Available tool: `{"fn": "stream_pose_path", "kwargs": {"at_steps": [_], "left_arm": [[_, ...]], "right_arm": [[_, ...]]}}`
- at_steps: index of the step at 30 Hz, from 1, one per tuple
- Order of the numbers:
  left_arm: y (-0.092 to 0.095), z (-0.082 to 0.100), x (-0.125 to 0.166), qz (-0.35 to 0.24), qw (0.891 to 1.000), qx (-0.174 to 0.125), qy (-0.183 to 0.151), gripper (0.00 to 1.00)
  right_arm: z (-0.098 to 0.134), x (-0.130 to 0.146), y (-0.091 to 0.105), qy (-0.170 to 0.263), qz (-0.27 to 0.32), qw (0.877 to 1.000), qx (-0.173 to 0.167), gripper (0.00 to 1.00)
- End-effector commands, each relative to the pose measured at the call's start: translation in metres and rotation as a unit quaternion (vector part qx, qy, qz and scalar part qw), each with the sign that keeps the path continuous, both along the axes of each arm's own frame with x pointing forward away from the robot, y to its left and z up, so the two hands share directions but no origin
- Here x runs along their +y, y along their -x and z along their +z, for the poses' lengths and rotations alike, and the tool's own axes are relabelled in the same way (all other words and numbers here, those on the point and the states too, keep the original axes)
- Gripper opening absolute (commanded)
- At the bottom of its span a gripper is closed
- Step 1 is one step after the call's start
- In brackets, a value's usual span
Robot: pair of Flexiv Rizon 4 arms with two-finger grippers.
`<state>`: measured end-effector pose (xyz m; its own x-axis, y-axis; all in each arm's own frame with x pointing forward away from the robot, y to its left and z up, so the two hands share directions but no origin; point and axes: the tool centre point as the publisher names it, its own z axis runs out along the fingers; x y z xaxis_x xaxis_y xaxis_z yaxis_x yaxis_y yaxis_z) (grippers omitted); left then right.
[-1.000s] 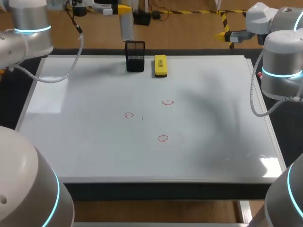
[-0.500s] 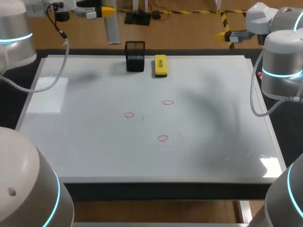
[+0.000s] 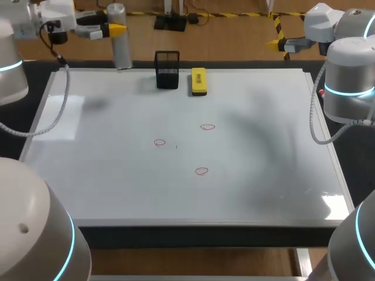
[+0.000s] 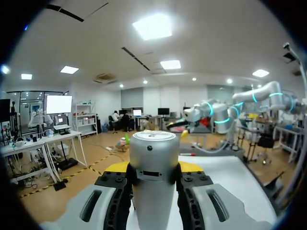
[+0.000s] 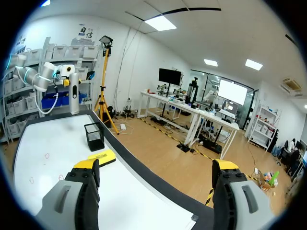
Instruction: Pick up the inspection probe, press it on each red-marked spot on the whiteboard one by one, put down the probe, pick up the eraser, and wipe off all the red marks.
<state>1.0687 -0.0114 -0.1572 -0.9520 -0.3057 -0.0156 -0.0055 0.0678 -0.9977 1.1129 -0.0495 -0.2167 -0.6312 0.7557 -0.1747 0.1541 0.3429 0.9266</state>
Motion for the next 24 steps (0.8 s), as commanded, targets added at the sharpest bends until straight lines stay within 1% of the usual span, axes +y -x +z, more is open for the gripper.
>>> {"fn": "stream_pose_path", "kwargs": {"at_steps": [1,5,13,18,24], "left_arm": [[0.018,-0.004,0.011,0.052,0.999,-0.004,-0.002,0.0],[0.029,-0.012,0.016,0.059,0.998,-0.001,-0.006,0.0],[0.04,-0.027,0.032,0.068,0.998,0.004,-0.005,0.0],[0.045,-0.031,0.034,0.07,0.997,0.007,-0.01,0.0],[0.045,-0.031,0.034,0.07,0.997,0.007,-0.01,0.0]], "right_arm": [[0.0,0.0,-0.001,0.0,0.0,1.0,0.0,1.0],[0.0,0.0,-0.001,0.0,0.0,1.0,0.0,1.0],[0.0,0.0,-0.001,0.0,0.0,1.0,0.0,1.0],[0.0,0.0,-0.001,0.0,0.0,1.0,0.0,1.0],[0.0,0.0,-0.001,0.0,0.0,1.0,0.0,1.0]]}}
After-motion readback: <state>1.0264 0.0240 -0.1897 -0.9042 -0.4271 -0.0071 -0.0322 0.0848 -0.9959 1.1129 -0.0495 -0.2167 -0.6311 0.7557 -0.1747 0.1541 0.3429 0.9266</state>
